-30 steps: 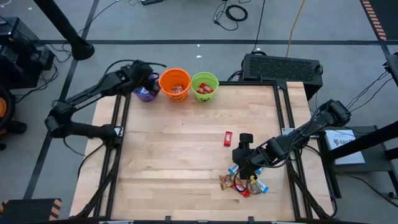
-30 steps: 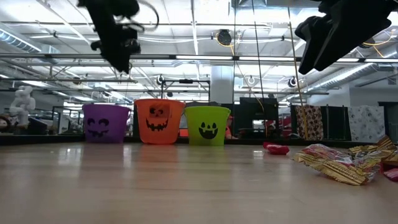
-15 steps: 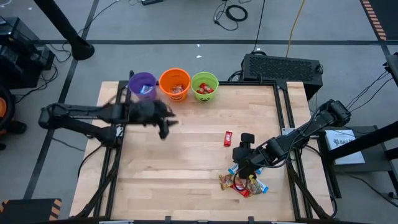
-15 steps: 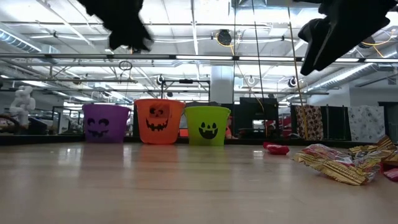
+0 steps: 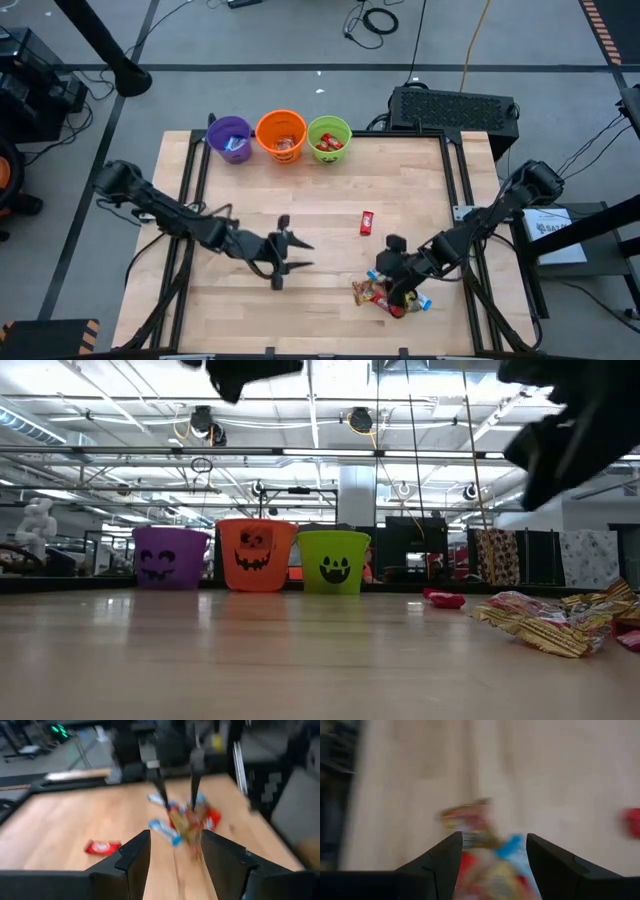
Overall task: Sort candy by brand, put in halloween buckets
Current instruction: Put golden candy into the orange bucket
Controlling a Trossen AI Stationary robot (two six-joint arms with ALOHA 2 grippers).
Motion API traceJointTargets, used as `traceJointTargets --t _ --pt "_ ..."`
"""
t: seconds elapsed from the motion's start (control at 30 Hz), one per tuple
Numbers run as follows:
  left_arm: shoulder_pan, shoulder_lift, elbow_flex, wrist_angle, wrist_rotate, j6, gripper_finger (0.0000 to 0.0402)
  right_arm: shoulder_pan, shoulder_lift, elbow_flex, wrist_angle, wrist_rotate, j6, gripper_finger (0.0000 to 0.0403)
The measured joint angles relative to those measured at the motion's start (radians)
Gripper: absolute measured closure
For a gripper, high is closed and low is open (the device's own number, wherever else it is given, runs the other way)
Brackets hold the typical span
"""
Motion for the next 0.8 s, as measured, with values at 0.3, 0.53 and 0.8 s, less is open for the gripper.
traceJointTargets --t 0.3,0.53,0.8 --pt "-0.057 0.118 -0.001 -0.058 0.018 -0.152 0.0219 0.117 0.004 -0.042 0.204 0.077 0.007 0.0231" --pt "-0.074 0.125 0.0 -0.044 0.012 -0.179 0.0219 0.167 0.163 -0.04 0.413 0.142 -0.025 0.0271" --pt "-0.075 0.125 0.0 -0.045 0.01 -0.203 0.0219 0.22 0.258 -0.04 0.465 0.153 -0.061 0.0273"
